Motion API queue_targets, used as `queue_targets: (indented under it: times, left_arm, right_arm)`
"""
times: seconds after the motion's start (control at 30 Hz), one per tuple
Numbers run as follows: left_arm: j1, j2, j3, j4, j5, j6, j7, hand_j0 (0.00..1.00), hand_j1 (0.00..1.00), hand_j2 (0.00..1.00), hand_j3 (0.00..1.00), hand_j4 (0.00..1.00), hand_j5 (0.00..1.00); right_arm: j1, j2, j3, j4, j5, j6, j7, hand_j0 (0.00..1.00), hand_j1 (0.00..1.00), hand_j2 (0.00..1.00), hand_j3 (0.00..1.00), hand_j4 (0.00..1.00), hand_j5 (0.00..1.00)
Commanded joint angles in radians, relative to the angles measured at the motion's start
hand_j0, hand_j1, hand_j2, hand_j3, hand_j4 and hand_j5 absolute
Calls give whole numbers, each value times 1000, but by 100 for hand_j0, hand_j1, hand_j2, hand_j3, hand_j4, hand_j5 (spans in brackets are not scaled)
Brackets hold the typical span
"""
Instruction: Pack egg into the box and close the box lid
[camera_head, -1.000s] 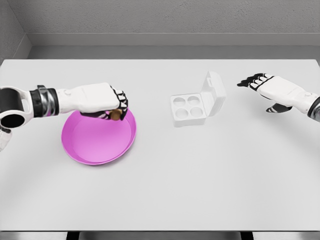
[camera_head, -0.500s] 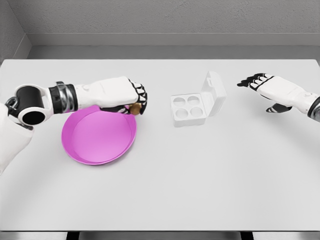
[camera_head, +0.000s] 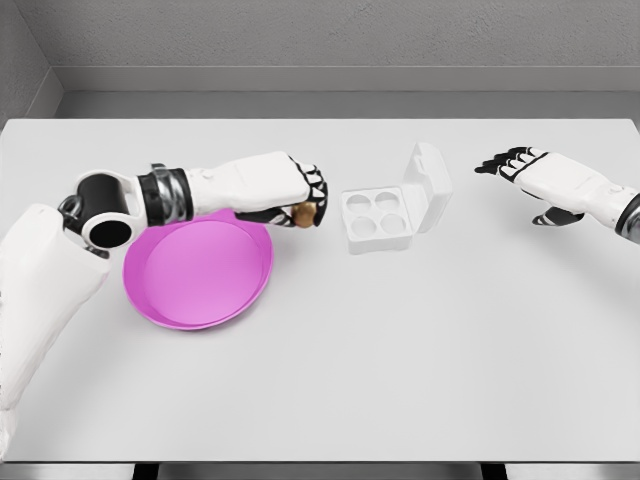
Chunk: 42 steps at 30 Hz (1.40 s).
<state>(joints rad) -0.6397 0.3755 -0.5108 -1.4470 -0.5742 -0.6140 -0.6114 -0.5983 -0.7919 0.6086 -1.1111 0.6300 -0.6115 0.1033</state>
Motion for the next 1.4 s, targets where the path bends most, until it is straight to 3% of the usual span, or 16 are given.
queue_targets:
  times: [0.0,0.4,0.7,1.2,1.37]
  left_arm:
    - [0,-33,1,33,1,3,1,40,40,40,40,40,40]
    - [-20,-122,-2,97,-21,3,1,40,40,40,40,40,40]
    - [-75,-184,-2,218,-22,3,1,40,40,40,40,40,40]
    - [-98,-267,-2,318,-42,3,1,40,40,40,40,40,40]
    - [-121,-297,-2,392,-42,3,1,40,40,40,40,40,40]
  right_arm:
    - [0,-1,-1,-1,-7,1,-1,100,100,100,100,100,100]
    - [0,-1,-1,0,-6,1,-1,100,100,100,100,100,100]
    - [0,-1,-1,-3,-6,1,-1,100,100,100,100,100,100]
    - [0,-3,-1,-3,-6,1,-1,100,100,100,100,100,100]
    - [2,-3,-1,-3,-7,1,-1,100,100,100,100,100,100]
